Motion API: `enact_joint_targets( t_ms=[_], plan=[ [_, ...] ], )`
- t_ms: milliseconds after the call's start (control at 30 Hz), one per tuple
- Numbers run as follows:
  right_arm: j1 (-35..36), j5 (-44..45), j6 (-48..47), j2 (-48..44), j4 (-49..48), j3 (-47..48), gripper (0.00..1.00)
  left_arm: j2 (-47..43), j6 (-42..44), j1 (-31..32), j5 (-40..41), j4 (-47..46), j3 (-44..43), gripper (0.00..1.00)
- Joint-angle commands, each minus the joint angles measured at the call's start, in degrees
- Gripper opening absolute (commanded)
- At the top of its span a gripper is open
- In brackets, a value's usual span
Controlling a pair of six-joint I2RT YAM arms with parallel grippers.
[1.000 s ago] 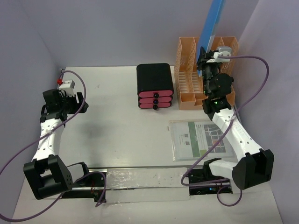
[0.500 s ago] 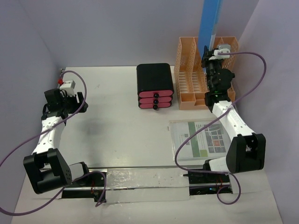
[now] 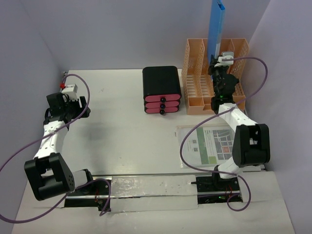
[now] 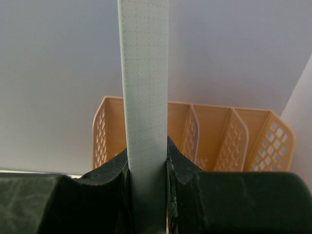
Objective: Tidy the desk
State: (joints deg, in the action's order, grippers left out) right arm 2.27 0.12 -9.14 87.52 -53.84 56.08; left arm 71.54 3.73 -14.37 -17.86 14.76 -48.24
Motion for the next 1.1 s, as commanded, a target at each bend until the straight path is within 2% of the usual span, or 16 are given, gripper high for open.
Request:
enact_joint_targets(
  t_ms=[0,67,167,300,333,367,533,767,933,1033,1067],
  plan=[
    [-1.8,-3.17,2.47,2.28,-11.49,-1.5,0.0,0.71,0.23,-0.31,1.07,-2.55,-1.88,0.75],
    [-1.83,-3.81,3.56,4.06,-11.77,-2.04,0.01,0.88,0.18,-0.36,1.07,-2.69,-1.77,0.75],
    [-1.83,-3.98,4.44,5.72,-11.82,-2.54,0.13,0.97,0.23,-0.31,1.21,-2.86,-1.79,0.75],
    [-1.83,-2.14,5.1,8.19,-11.64,-2.73,0.38,0.97,0.23,-0.39,0.98,-2.99,-1.68,0.75],
    [-1.83,-1.87,5.19,8.45,-11.29,-2.56,0.51,1.06,0.23,-0.31,0.98,-2.99,-1.76,0.75],
    [-1.83,-1.53,5.19,8.71,-10.94,-2.38,0.54,1.15,0.32,-0.31,0.98,-2.99,-1.59,0.75],
    [-1.83,-0.58,5.14,8.72,-5.04,0.57,0.56,1.19,0.4,-0.39,0.46,-2.94,-1.59,0.75],
    [-1.83,6.17,4.49,8.8,9.82,9.84,0.54,1.86,0.49,-0.39,-0.25,-3.25,-1.41,0.75],
    [-1.83,5.78,3.19,10.23,20.69,17.68,0.53,2.77,0.49,-0.39,-0.81,-3.08,-1.68,0.75],
    [-1.81,5.08,2.56,11.91,26.65,22.86,0.35,2.84,0.52,-0.39,-1.1,-2.9,-1.77,0.75],
    [-1.83,4.46,2.23,12.09,27.43,23.42,0.25,2.74,0.57,-0.39,-1.13,-2.86,-1.73,0.75]
  ],
)
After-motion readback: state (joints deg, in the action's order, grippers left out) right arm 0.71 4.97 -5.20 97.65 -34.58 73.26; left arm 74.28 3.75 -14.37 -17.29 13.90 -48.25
